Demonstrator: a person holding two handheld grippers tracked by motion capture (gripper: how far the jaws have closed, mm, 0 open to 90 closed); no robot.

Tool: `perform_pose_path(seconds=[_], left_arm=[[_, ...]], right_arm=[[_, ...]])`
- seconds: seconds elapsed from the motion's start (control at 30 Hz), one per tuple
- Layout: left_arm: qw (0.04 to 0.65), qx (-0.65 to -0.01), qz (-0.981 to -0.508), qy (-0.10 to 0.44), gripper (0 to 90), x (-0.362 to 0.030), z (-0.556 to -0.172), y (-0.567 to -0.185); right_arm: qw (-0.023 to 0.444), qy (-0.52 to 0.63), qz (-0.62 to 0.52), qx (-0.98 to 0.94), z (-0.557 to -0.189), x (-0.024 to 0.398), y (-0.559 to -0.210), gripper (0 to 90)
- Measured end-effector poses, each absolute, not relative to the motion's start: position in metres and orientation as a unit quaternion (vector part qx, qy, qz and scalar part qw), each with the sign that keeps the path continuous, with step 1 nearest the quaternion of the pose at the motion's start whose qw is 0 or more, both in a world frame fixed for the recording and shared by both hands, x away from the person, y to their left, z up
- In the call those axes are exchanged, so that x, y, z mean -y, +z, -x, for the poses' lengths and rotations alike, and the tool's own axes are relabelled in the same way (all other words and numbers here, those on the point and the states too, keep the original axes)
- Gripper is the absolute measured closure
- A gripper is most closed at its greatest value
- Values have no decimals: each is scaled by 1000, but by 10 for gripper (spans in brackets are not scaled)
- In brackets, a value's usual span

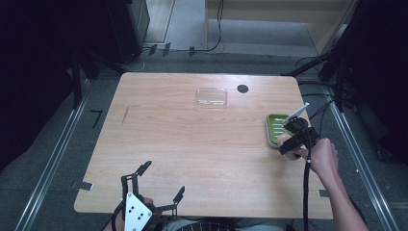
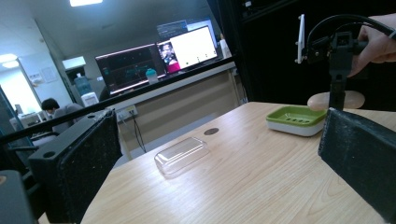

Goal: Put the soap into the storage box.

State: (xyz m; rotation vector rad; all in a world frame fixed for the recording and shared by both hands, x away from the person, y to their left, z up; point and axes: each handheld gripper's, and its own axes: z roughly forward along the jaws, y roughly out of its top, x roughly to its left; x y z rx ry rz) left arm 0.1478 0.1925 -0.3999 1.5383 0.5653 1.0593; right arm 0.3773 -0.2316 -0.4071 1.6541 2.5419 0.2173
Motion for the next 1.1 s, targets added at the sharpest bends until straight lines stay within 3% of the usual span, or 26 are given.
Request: perform_pose_path(seconds=[1.1], left_arm=[[559,-242,-653,450,0,-193,-148,-400]], right_arm=[[62,106,-567,-815,-414,227,-406,334]])
